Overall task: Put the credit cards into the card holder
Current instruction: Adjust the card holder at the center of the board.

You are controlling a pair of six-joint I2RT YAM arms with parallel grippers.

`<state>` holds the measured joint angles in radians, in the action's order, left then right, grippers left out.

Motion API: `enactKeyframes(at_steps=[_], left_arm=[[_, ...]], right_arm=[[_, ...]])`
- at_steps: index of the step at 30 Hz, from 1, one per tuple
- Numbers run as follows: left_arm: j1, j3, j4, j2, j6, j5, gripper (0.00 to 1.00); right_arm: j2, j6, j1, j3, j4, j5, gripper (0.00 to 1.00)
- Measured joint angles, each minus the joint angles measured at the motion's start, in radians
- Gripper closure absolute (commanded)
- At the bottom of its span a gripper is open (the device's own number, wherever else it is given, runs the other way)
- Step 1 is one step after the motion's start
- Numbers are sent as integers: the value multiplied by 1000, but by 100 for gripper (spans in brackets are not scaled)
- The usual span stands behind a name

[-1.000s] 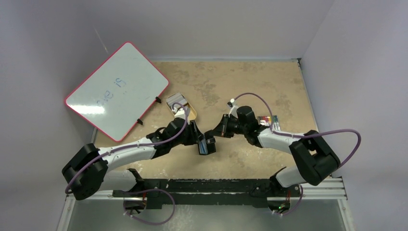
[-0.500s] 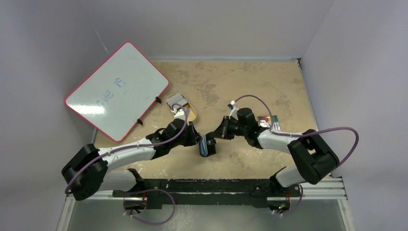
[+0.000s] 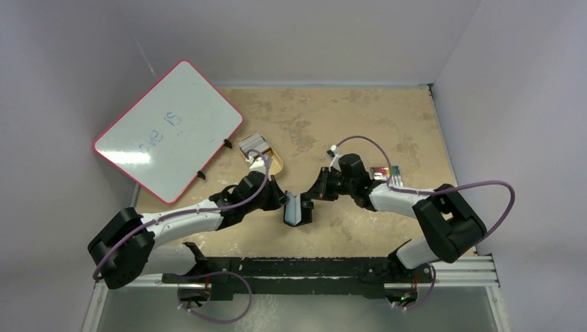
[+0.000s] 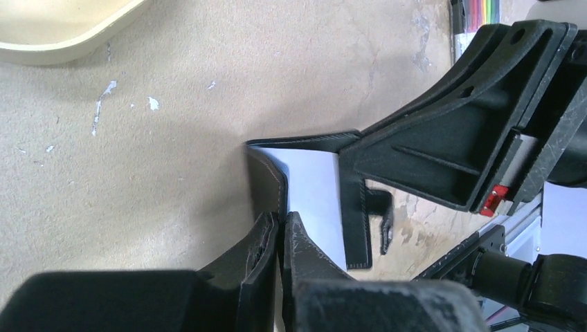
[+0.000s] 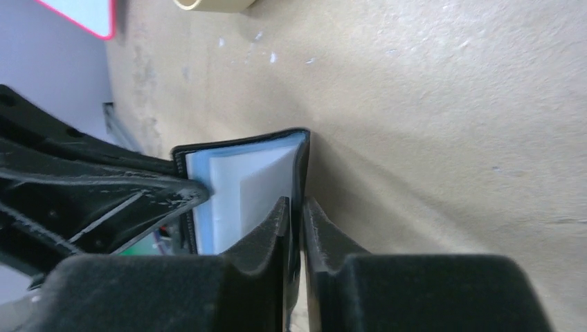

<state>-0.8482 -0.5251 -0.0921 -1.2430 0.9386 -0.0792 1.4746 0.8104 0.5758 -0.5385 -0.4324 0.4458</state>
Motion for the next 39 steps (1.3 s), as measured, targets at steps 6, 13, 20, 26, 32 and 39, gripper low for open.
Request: enactKeyframes(at_steps=[6, 13, 20, 26, 32, 39], left_arm=[[0, -2, 39, 26, 0, -26, 100], [0, -42, 95, -8, 12, -42, 100], [2, -50, 94, -21, 35, -37, 100], [2, -51, 95, -23, 48, -29, 100], [2, -51, 92, -23, 56, -27, 100], [4, -42, 81, -23, 73, -25, 92]], right_arm=[[-108, -95, 0, -130, 271, -102, 50], [-290, -105, 70, -163, 324, -134, 49], [-174, -70, 190, -163, 323, -168, 40], [-100, -67, 216, -163, 322, -220, 38], [-34, -64, 223, -161, 285, -218, 37], [23, -48, 231, -156, 238, -212, 42]])
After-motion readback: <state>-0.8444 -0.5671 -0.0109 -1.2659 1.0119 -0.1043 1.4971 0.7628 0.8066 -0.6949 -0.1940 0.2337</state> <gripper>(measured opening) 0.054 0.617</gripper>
